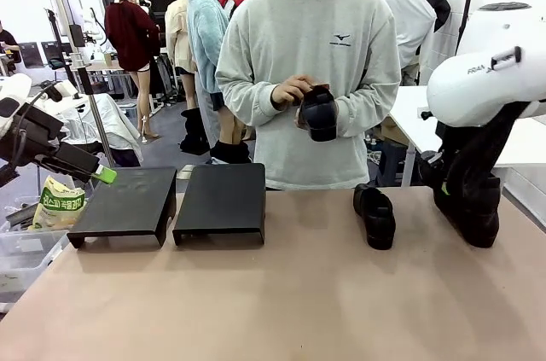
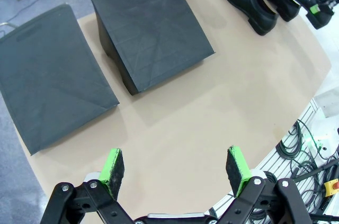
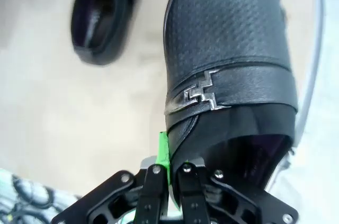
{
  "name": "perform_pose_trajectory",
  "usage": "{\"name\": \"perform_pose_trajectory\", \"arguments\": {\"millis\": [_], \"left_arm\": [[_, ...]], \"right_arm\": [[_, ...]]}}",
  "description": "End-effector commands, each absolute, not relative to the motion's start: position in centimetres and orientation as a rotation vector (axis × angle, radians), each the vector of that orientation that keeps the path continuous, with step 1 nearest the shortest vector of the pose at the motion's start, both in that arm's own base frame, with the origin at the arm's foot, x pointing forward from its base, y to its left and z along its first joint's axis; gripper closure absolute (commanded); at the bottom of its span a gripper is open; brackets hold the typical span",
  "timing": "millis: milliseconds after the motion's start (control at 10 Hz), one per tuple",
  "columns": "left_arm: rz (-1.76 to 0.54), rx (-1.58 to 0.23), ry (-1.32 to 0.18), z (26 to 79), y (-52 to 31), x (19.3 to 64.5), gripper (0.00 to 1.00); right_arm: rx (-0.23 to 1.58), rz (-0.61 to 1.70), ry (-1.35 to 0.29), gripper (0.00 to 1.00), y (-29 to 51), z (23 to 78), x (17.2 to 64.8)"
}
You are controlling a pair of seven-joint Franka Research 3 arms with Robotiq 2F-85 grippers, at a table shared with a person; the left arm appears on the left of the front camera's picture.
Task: Organize the shoes by placing them on the stand.
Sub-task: Pick up one Shoe and place it in the middle of the table.
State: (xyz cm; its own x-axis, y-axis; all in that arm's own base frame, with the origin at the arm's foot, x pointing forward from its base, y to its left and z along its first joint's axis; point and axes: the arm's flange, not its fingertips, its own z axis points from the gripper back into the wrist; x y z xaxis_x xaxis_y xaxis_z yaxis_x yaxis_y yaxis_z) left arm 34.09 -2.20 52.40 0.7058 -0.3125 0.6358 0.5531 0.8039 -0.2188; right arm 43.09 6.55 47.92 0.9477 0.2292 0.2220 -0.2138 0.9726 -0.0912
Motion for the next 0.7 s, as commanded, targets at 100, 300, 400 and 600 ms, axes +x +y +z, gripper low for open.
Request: {"name": "perform_pose_trajectory", "arguments": {"millis": [100, 300, 400, 600], "left_arm": [[-0.496, -0.427, -0.624, 52.3, -2.2, 34.2, 0.00], [-0.496, -0.427, -0.624, 52.3, -2.2, 34.2, 0.00], [-0.496, -0.427, -0.624, 52.3, -2.2, 34.2, 0.00], [-0.496, -0.427, -0.624, 52.3, -2.2, 34.2, 0.00]], "right_arm": [[-0.066, 0.226, -0.234, 1.00, 6.5, 47.9, 43.1], [-0.066, 0.226, -0.234, 1.00, 6.5, 47.9, 43.1], [-0.066, 0.226, -0.234, 1.00, 6.5, 47.9, 43.1], [-0.065, 0.229, -0.220, 1.00, 6.5, 47.3, 42.3]]}}
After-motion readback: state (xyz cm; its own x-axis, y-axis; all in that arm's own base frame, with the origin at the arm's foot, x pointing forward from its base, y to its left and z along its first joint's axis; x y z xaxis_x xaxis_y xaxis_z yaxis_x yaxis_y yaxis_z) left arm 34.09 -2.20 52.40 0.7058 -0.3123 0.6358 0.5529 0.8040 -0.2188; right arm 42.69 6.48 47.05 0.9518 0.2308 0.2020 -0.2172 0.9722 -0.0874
